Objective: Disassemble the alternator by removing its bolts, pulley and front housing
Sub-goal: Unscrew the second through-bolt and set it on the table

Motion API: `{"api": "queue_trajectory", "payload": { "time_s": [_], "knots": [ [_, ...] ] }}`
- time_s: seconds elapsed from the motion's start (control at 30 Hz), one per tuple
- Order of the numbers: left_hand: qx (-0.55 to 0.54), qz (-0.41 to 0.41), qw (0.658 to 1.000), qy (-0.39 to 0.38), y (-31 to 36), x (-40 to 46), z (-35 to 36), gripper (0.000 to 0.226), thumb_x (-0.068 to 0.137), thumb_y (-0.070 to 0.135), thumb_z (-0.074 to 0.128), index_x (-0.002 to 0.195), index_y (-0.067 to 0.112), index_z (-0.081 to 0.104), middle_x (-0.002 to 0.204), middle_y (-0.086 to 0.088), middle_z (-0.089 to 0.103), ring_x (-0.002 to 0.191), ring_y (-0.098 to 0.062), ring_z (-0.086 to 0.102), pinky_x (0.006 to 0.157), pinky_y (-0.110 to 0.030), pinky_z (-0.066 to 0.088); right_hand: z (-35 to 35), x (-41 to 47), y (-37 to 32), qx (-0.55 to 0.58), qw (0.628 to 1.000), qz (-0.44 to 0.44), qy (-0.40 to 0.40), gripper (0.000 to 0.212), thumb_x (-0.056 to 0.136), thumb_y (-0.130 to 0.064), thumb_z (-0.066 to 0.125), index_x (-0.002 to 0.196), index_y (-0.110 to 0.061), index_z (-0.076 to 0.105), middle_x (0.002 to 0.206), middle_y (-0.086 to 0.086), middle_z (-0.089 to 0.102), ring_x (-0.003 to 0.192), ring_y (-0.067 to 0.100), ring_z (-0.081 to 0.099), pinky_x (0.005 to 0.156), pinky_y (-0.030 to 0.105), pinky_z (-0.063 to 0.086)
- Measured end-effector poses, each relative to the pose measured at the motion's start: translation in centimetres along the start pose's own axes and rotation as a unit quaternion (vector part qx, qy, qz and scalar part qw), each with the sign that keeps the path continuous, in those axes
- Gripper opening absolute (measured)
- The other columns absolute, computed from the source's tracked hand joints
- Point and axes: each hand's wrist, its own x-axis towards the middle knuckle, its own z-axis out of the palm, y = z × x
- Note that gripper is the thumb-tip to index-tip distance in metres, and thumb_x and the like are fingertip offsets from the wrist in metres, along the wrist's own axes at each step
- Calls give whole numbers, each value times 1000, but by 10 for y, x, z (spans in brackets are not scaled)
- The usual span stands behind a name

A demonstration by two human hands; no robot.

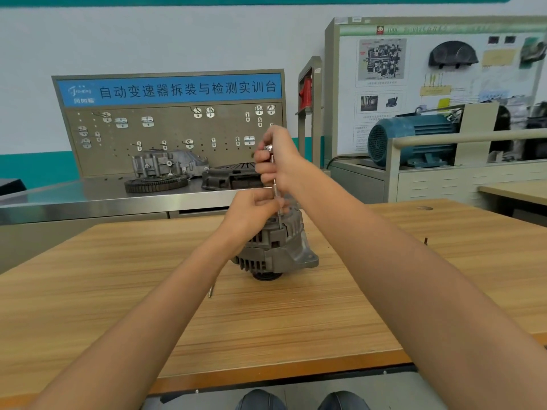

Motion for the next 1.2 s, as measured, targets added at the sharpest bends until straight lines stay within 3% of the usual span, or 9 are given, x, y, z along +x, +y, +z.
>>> {"api": "queue_trajectory", "payload": {
  "time_s": [0.17,0.3,0.33,0.43,0.5,0.6,0.77,0.9,1.2],
  "knots": [
    [2,-11,1000,17,0,0,-1,5,86,9,66,85,10,71,81,-1,72,79,-8,67,77,-16,51,-19,1,-3,47,979,48,-191,26,89,-20,31,63,-18,38,42,-10,31,32,5,18,37,17,8],
    [20,-41,996,75,1,2,5,11,80,15,73,89,9,73,89,-6,72,90,-21,67,89,-34,51,-5,-7,5,27,999,-45,-8,24,90,-18,34,67,-17,40,48,-6,36,36,6,23,33,18,17],
    [39,-51,993,96,3,3,6,1,81,12,72,81,12,72,84,-5,72,87,-22,67,84,-34,52,3,-11,10,-17,992,-99,74,23,92,-18,36,69,-17,41,53,-5,37,40,8,27,37,21,24],
    [149,-46,973,169,5,6,9,35,86,5,59,54,18,50,55,2,52,57,-15,47,49,-25,35,21,-20,27,-94,939,-228,242,12,95,-21,39,83,-17,40,63,-6,42,54,11,40,53,29,34],
    [163,-32,969,180,4,6,11,37,89,7,58,56,19,43,56,3,45,56,-15,40,49,-26,33,23,-21,35,-94,931,-255,244,8,94,-20,42,97,-19,34,70,-3,44,58,15,43,57,34,37],
    [101,2,984,145,-2,5,12,40,93,-3,47,67,27,42,68,6,45,63,-9,43,75,-36,47,18,-21,37,-138,923,-286,215,19,93,-14,44,103,-19,28,67,-3,41,55,15,40,57,35,36],
    [136,33,990,19,-11,2,0,15,85,6,62,77,18,61,69,2,62,63,-7,55,56,-18,45,6,-17,34,-87,933,-291,195,17,93,-8,44,100,-15,30,67,-6,42,50,7,41,49,24,37],
    [124,27,992,-21,-17,0,-6,25,84,12,68,109,13,65,89,-2,72,88,-7,65,86,-15,46,1,-10,19,8,939,-264,221,14,94,-9,45,101,-12,33,72,-3,45,51,2,44,41,10,36],
    [105,11,994,33,-16,1,-2,10,79,14,75,86,16,68,75,3,67,74,-7,63,77,-20,52,-31,-5,14,-7,934,-247,259,12,95,-13,44,98,-13,33,76,-2,44,60,7,44,37,5,33]
  ]
}}
